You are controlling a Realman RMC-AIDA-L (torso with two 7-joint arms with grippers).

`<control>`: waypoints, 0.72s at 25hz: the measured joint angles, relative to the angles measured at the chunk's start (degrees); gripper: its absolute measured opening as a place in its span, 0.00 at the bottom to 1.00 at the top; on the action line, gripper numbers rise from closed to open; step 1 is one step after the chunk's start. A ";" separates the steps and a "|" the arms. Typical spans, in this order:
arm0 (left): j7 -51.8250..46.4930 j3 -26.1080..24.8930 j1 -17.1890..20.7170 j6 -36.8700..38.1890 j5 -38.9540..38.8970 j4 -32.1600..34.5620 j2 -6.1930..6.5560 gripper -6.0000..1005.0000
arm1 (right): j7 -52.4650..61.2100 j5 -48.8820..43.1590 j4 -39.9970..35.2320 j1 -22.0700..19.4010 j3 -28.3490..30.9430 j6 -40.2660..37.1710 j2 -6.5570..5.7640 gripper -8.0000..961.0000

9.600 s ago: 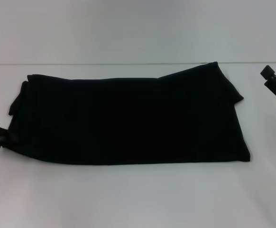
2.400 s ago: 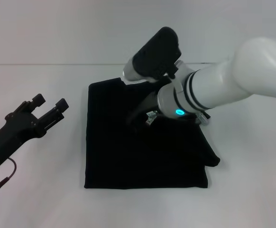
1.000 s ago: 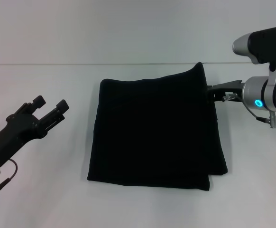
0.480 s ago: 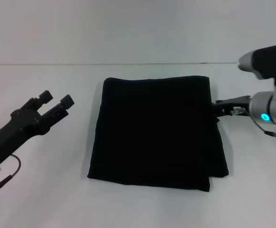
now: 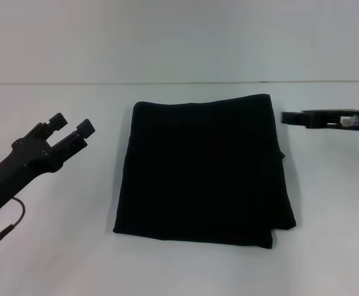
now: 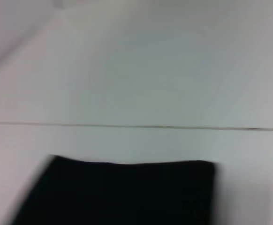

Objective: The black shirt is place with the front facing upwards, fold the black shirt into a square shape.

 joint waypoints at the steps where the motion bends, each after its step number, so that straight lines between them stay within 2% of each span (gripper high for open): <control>1: 0.39 -0.06 0.00 -0.24 -0.02 -0.13 0.01 0.87 | -1.06 2.49 0.06 0.43 1.56 -2.72 0.02 0.52; 3: 1.27 -0.22 0.01 -0.40 -0.03 -0.38 0.01 0.87 | -2.44 5.80 0.48 1.34 3.81 -7.07 0.05 0.57; 6: 2.14 -0.42 -0.04 -1.42 -0.09 -0.51 -0.09 0.87 | -2.57 7.10 2.96 3.69 5.15 -10.12 -0.35 0.46; 12: 2.39 -0.52 -0.82 -4.39 -0.20 -0.39 0.07 0.87 | -3.29 3.76 22.51 12.98 4.89 -8.03 -3.71 0.21; 14: 2.38 -0.53 -0.98 -4.77 -0.42 -0.18 0.23 0.87 | -3.17 1.62 25.05 14.08 5.07 -6.30 -3.88 0.11; 18: 2.26 -0.67 -1.14 -5.79 -1.72 -0.10 0.57 0.87 | -2.52 -0.02 25.47 14.26 4.86 -5.23 -3.93 0.08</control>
